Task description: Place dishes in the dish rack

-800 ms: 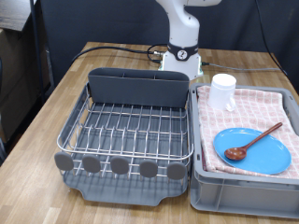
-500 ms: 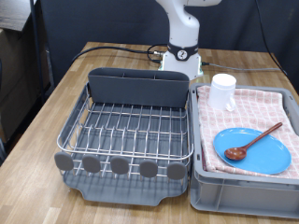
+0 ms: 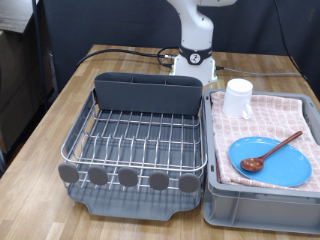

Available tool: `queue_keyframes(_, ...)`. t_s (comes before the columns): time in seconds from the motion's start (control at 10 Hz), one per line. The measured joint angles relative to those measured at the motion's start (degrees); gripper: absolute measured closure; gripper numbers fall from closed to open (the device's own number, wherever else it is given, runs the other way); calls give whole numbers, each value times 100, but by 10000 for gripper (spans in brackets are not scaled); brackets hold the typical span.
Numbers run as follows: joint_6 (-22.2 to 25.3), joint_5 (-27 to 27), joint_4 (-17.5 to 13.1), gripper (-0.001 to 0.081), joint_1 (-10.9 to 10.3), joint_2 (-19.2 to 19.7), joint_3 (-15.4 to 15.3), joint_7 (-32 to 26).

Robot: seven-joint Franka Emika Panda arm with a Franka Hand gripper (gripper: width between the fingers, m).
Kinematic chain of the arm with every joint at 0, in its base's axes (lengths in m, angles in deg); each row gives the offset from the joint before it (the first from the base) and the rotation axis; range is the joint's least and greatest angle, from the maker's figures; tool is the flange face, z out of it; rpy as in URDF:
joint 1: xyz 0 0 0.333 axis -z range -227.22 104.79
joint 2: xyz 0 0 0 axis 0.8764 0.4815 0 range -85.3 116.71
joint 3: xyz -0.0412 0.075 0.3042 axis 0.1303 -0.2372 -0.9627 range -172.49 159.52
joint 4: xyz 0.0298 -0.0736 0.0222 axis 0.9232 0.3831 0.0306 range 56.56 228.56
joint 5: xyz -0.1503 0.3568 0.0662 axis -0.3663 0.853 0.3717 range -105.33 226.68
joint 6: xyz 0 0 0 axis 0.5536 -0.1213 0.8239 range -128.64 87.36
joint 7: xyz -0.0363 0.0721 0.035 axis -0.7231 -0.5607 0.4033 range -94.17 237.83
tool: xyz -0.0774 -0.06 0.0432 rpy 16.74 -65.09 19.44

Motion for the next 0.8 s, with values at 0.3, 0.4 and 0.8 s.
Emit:
queue_keyframes(0.3, -300, 80, -15, 3, -1, 165, -72, 108)
queue_keyframes(0.4, -617, 182, -15, 3, -8, 255, -145, 214)
queue_keyframes(0.8, -1146, 241, -371, 3, -6, 1059, -649, 1267)
